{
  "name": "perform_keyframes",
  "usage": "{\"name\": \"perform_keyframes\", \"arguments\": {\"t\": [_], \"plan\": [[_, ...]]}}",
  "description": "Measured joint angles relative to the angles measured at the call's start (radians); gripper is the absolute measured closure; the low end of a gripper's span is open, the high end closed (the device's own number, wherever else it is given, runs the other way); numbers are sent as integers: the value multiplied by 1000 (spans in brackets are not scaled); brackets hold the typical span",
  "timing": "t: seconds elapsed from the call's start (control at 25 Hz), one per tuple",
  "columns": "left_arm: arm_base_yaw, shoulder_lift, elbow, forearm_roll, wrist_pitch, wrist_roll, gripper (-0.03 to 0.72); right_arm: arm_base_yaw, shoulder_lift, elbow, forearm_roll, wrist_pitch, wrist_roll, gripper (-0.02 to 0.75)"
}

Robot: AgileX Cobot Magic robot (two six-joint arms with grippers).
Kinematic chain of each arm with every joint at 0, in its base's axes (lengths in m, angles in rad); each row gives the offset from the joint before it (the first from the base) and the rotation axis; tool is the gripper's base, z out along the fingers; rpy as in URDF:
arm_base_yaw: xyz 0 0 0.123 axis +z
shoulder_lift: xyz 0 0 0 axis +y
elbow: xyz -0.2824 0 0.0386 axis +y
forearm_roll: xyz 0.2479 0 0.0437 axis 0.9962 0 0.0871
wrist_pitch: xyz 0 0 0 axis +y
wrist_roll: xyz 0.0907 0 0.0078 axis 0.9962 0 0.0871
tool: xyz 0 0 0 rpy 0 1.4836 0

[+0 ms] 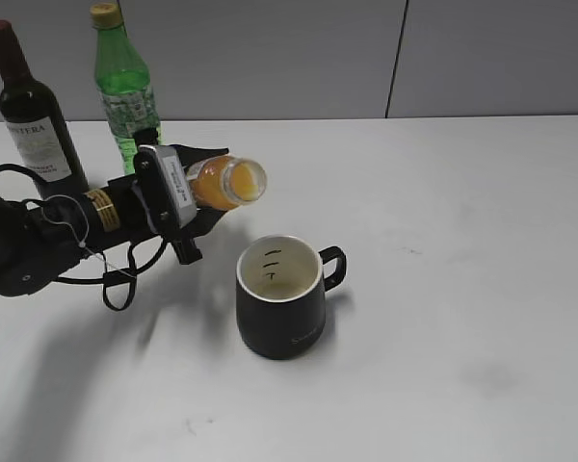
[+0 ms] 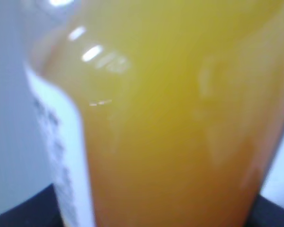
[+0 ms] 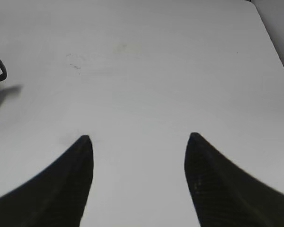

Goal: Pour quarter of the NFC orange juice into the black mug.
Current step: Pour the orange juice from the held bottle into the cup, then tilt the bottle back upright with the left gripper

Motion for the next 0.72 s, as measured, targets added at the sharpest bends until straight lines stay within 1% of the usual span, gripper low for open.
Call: {"name": "perform_keyframes", "arguments": {"t": [0.36,0.72], "plan": [[0,-1,0,-26,-45,149,219,0,0,0,0,0,0,272],[0,-1,0,-48,-58,240,219,0,0,0,0,0,0,272]]}}
